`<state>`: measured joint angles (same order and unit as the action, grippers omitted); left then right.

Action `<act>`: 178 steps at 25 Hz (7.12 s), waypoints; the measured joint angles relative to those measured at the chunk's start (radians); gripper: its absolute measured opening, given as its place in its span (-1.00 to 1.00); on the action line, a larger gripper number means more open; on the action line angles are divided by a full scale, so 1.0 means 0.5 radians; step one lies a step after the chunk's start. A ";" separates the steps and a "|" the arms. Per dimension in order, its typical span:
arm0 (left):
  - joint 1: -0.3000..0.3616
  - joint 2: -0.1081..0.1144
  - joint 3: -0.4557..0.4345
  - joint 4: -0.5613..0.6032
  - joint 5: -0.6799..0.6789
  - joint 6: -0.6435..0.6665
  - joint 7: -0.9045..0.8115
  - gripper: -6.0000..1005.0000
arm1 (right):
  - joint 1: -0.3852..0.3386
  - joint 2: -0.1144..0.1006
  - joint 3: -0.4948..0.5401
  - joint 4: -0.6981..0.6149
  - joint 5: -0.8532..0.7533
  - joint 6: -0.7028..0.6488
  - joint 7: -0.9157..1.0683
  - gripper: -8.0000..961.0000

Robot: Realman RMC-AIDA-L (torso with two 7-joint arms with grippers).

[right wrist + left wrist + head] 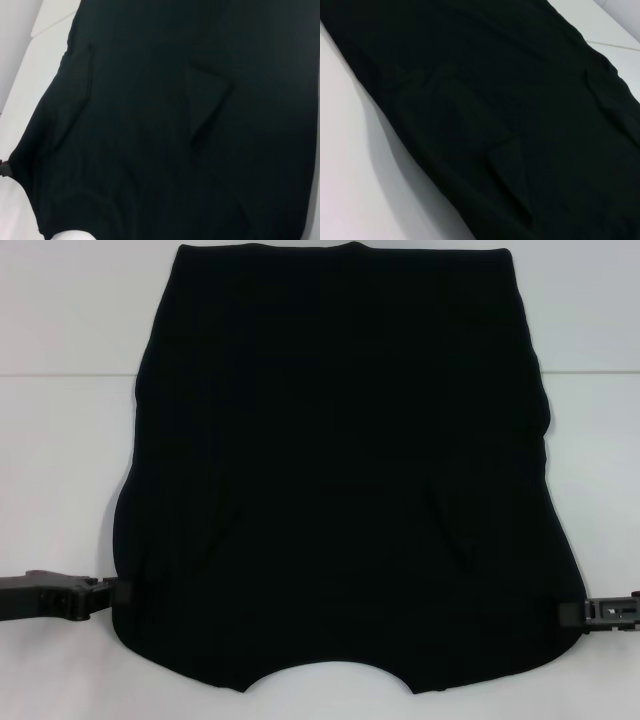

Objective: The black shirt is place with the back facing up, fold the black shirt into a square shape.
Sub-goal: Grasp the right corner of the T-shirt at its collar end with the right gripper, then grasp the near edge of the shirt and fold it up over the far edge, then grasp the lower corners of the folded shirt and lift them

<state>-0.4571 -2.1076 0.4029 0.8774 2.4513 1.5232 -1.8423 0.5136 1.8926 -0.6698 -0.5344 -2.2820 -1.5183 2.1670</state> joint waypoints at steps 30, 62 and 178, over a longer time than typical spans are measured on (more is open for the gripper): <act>0.013 0.000 -0.059 0.000 -0.009 0.016 0.000 -0.84 | -0.047 0.047 0.071 -0.018 -0.053 0.083 -0.102 -0.86; 0.360 -0.015 -0.460 0.074 -0.010 0.931 0.054 -0.84 | -0.543 0.025 0.638 -0.020 -0.053 -0.565 -0.941 -0.90; -0.290 0.015 0.065 -0.601 -0.451 -1.124 -0.399 0.56 | 0.228 0.083 0.612 0.216 0.438 0.565 -0.895 0.33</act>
<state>-0.6019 -2.1001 0.4353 0.5772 2.2258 0.9614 -2.0418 0.6279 1.9343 -0.3638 -0.4265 -2.0632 -1.2360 1.7193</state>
